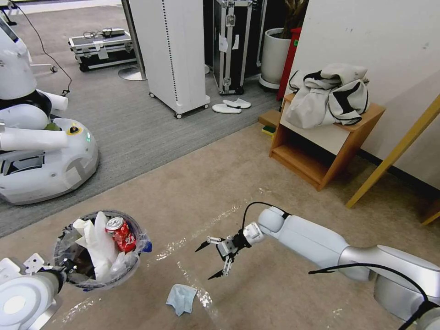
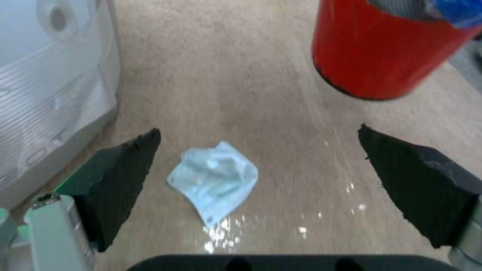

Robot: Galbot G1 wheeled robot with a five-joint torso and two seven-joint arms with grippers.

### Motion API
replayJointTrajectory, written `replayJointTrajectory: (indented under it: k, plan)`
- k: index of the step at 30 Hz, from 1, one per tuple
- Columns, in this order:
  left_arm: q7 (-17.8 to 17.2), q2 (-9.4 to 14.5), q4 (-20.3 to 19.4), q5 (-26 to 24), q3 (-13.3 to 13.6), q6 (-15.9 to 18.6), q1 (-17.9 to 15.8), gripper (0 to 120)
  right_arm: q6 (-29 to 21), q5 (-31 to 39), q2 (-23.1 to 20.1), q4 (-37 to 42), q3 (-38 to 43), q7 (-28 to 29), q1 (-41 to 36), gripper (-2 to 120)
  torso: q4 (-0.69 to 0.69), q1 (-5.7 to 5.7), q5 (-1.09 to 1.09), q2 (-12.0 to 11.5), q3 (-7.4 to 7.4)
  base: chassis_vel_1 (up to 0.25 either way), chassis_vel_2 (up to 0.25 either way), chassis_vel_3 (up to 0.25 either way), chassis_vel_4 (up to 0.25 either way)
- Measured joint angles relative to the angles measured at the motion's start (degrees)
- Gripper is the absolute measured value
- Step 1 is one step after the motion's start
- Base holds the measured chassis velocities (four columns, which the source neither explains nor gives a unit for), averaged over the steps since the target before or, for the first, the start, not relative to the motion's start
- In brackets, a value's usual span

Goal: Pick up the trash bin and place the garbage on the floor into it.

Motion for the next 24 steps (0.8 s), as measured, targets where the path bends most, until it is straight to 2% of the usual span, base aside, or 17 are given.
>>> replayJointTrajectory:
  k: [6, 24]
  plan:
    - [0.1, -0.1, 0.1, 0.2, 0.0, 0.0, 0.1, 0, 0.2, -1.6, 1.8, -1.4, -0.5, 0.1, -0.3, 100, 0.01, 0.00, 0.00, 0.0, 0.00, 0.000, 0.000, 0.000, 0.000]
    - [0.8, -0.5, 1.2, 1.3, 1.5, 0.2, -0.6, 0, -2.1, -0.5, 1.4, -6.4, -2.0, -0.1, -1.7, 100, -0.01, 0.00, 0.01, 0.0, 0.00, 0.000, 0.000, 0.000, 0.000]
